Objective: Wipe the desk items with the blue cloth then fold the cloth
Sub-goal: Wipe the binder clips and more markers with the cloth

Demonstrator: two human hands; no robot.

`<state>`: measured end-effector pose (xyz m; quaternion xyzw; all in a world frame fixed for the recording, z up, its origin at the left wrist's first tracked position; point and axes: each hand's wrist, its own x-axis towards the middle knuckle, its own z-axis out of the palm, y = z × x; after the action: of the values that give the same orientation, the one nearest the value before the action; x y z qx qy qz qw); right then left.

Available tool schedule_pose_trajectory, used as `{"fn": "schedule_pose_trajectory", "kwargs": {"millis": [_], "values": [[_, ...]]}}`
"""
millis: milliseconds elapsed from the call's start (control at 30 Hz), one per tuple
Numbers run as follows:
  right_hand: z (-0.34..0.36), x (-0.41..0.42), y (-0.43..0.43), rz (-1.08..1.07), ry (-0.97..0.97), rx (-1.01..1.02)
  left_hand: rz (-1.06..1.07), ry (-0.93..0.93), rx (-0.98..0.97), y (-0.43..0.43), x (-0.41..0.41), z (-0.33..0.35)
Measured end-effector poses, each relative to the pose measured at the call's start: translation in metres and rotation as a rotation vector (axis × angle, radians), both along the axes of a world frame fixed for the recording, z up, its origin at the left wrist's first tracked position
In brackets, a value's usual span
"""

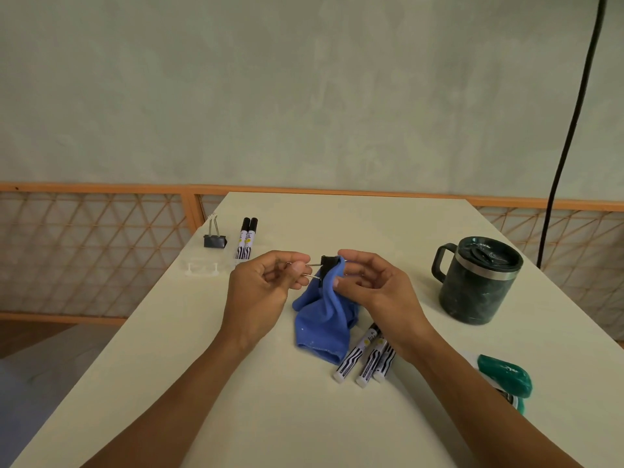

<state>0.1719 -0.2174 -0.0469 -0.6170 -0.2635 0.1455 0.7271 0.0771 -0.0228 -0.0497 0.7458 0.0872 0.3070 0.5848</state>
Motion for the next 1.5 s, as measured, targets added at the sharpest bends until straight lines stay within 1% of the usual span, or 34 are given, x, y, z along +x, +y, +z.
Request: {"fn": "schedule_pose_trajectory", "kwargs": {"millis": [167, 467, 700, 867, 967, 1067, 1133, 1200, 1300, 1400, 1467, 1500], "values": [[0.0, 0.0, -0.003, -0.028, 0.004, 0.031, -0.028, 0.013, -0.022, 0.003, -0.001, 0.002], [0.002, -0.003, 0.0, -0.017, -0.034, 0.026, 0.026, -0.032, -0.019, 0.008, -0.001, 0.007], [-0.002, 0.0, -0.002, -0.064, -0.002, 0.025, -0.025, 0.001, -0.195, 0.0, 0.0, 0.004], [-0.005, -0.002, -0.001, -0.069, 0.007, 0.04, -0.066, 0.038, -0.15, -0.012, 0.0, 0.0], [-0.005, -0.004, 0.002, -0.08, -0.019, 0.013, -0.029, 0.022, -0.122, -0.014, 0.001, 0.0], [-0.01, 0.002, 0.002, -0.196, -0.136, -0.087, 0.035, -0.003, -0.088, -0.002, 0.003, 0.002], [-0.014, 0.006, 0.0, -0.234, -0.216, -0.147, 0.095, -0.015, -0.05, 0.015, 0.003, 0.002], [-0.018, 0.009, -0.002, -0.214, -0.305, -0.219, 0.168, 0.005, 0.032, 0.033, 0.004, 0.0], [-0.021, 0.014, -0.006, -0.275, -0.554, -0.401, 0.291, 0.051, 0.218, 0.056, 0.005, -0.008], [-0.024, 0.016, -0.008, -0.307, -0.746, -0.528, 0.323, 0.054, 0.323, 0.076, 0.005, -0.014], [-0.023, 0.015, -0.009, -0.335, -0.812, -0.591, 0.327, 0.037, 0.393, 0.087, 0.003, -0.016], [-0.022, 0.014, -0.01, -0.368, -0.842, -0.614, 0.333, 0.029, 0.397, 0.092, 0.002, -0.016]]}}
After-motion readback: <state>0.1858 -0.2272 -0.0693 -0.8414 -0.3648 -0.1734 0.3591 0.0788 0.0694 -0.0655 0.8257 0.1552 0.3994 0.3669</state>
